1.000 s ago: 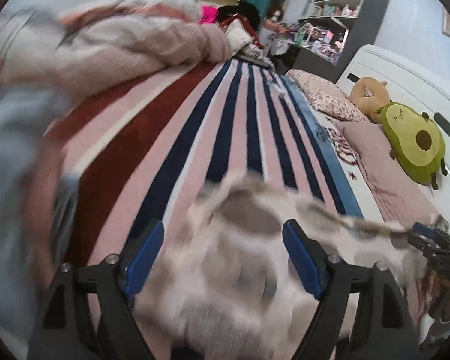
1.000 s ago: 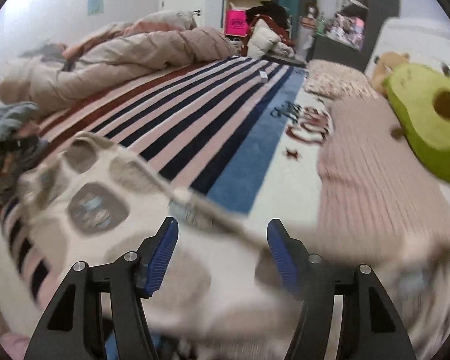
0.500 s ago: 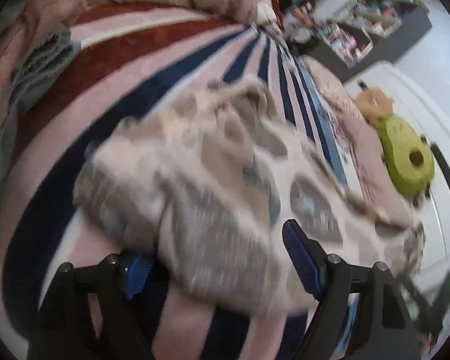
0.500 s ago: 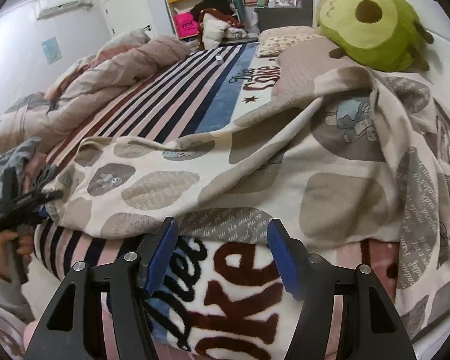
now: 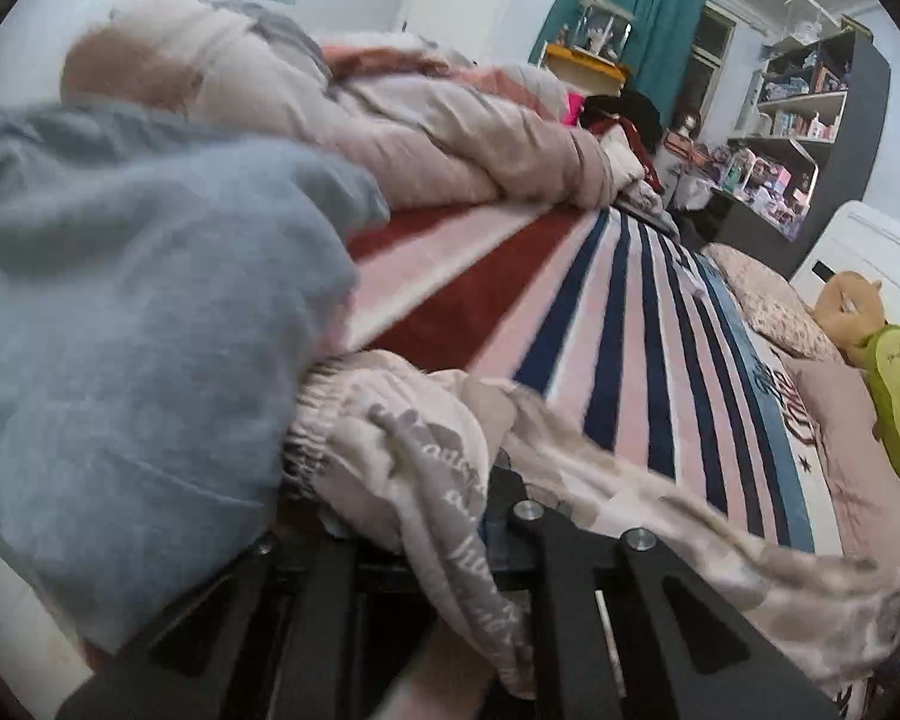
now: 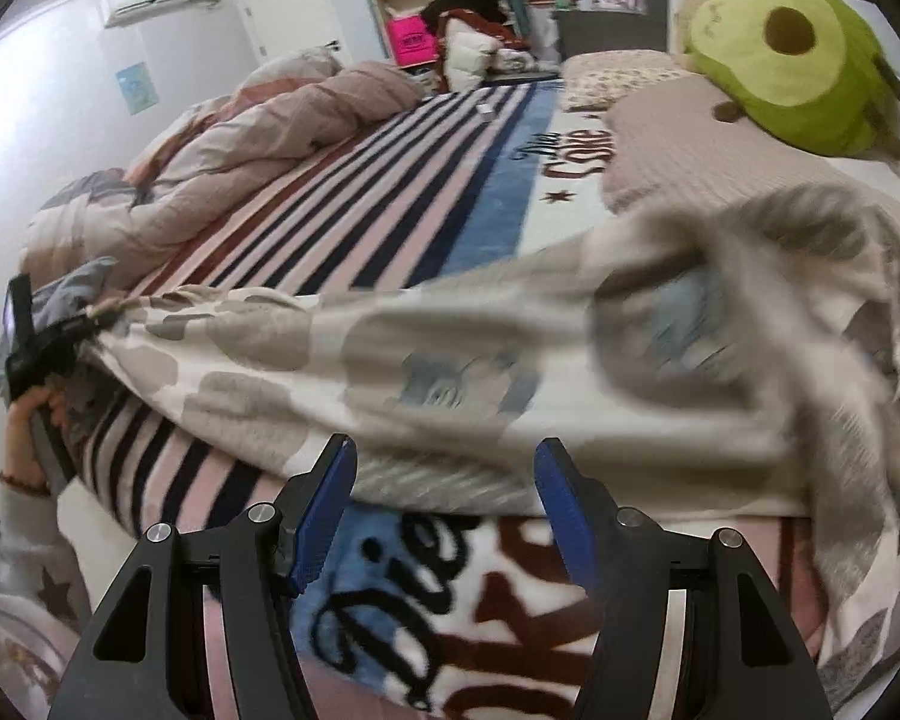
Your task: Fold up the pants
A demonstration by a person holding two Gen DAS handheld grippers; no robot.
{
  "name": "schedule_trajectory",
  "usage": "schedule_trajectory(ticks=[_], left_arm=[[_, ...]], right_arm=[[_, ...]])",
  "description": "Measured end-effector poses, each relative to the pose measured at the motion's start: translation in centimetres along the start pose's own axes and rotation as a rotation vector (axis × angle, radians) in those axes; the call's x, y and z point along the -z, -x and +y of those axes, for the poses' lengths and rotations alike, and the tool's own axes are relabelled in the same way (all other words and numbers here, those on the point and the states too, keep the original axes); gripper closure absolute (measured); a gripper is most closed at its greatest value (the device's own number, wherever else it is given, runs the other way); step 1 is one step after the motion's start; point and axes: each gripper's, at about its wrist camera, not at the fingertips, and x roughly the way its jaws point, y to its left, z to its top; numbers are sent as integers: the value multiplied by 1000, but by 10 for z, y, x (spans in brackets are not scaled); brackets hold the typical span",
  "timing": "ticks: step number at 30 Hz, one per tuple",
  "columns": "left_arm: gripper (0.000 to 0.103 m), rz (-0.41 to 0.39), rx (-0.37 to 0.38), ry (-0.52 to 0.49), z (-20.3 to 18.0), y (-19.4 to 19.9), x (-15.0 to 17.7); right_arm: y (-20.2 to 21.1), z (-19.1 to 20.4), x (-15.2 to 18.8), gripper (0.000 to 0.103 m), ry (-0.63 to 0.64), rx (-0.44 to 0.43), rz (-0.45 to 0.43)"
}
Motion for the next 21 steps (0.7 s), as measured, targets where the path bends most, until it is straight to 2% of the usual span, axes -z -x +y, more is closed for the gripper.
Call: schedule_trajectory(ticks=[2,3,4,5,6,7,10,12,15,17,19,21], left_arm=[[91,60,-17,-65,-5,-5,-6],[81,95,-22,-110,-11,-6,-5],[63,127,0,-137,-16,-6,-3],[53,142,36,-146,-21,-4,0],[37,146,78,-157,-25,3,4],[31,133,103,-184,-31,13,7],[31,112,108,-236,-39,36,10],[31,116,157,-225,-40,48,10],[31,96,187,-248,-56,59,10],[30,74,197,-270,-68,69,13],[28,74,243,-265,-80,71,15],[28,90,272,-268,-93,66,16]], right_arm=[[3,1,1,45,2,-4,-3],[6,-1,3,45,-4,11,-8],[8,-3,4,45,-8,26,-13],[11,-6,5,45,-9,44,-18],[16,-10,5,45,-4,74,-24],[21,-15,6,45,4,114,-32],[35,-30,8,45,29,245,-50],[40,-44,10,45,53,348,-52],[36,-70,15,45,66,461,-11],[31,-81,18,45,83,505,16],[23,-90,22,45,83,527,40],[15,-94,25,49,101,551,46]])
